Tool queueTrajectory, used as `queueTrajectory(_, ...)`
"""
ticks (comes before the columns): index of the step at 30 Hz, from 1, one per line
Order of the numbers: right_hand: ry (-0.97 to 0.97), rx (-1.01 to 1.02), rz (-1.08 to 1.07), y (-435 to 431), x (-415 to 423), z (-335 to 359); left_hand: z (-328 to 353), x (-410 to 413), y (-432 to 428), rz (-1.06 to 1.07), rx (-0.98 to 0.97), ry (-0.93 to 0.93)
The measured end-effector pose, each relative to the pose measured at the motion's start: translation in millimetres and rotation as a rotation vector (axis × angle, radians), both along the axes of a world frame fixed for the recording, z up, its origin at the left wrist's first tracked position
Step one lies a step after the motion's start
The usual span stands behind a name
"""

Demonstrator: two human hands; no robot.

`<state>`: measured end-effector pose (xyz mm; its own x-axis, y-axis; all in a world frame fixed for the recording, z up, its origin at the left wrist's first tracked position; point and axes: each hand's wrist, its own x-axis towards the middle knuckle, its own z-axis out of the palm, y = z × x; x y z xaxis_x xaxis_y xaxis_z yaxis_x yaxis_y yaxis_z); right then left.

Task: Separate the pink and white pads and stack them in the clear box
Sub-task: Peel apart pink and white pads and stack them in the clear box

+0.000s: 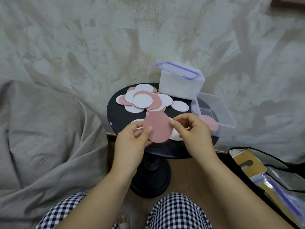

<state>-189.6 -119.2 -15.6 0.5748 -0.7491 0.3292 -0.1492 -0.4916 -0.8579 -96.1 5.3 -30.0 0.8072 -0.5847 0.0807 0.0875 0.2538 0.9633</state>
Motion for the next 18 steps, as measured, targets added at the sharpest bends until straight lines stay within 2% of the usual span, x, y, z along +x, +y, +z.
queueTrajectory(4, 0.405, -0.353, -0.001, -10.1, -6.4, -13.3, -3.3, 17.4, 11.3, 0.134, -0.013, -0.002)
queueTrajectory(6, 0.559, -0.403, 0.014, -12.7, -6.9, -17.8, -6.6, 24.1, 16.8, 0.177, -0.007, 0.014)
queueTrajectory(9, 0.558, -0.393, 0.004, -14.1, -4.3, -16.2, -11.5, 26.6, 21.9, 0.190, 0.005, 0.021)
queueTrajectory(14, 0.586, -0.505, 0.026, -14.6, -2.6, -8.7, -14.6, 24.5, 23.8, 0.166, 0.022, 0.002)
queueTrajectory(18, 0.448, -0.428, 0.016, -18.3, -6.3, -7.2, -13.6, 24.1, 22.7, 0.166, 0.010, 0.009)
